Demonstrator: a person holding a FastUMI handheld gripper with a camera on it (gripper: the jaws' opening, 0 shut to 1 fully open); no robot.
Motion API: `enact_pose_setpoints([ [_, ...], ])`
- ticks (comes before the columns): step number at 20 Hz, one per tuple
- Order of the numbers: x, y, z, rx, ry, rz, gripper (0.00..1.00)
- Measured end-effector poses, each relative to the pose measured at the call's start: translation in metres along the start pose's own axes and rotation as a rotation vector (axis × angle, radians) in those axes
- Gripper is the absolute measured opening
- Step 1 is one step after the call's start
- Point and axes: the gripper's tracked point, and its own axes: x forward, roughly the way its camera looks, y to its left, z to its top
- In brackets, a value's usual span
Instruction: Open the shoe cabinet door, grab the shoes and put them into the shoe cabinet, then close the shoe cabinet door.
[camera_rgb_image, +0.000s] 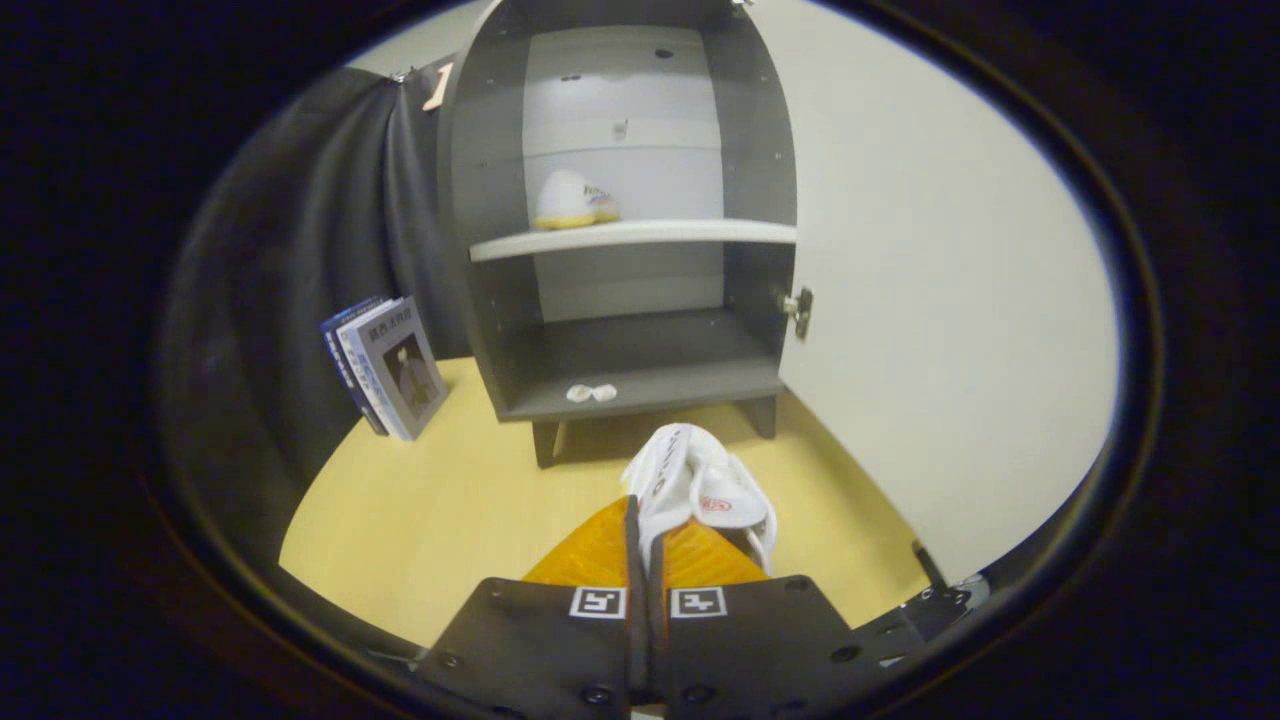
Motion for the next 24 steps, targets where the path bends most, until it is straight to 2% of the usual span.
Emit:
enact_pose_setpoints([
  [7, -0.003, 0.008, 0.132, -0.05, -0.19, -0.005, 0.02],
  [12, 0.026, 0.004, 0.22, -0.093, -0.295, 0.005, 0.02],
  [16, 0.072, -0.005, 0.274, -0.116, -0.34, 0.018, 0.02],
  [19, 0.118, -0.011, 0.299, -0.135, -0.328, 0.041, 0.02],
  [24, 0.199, -0.019, 0.309, -0.149, -0.276, 0.058, 0.02],
])
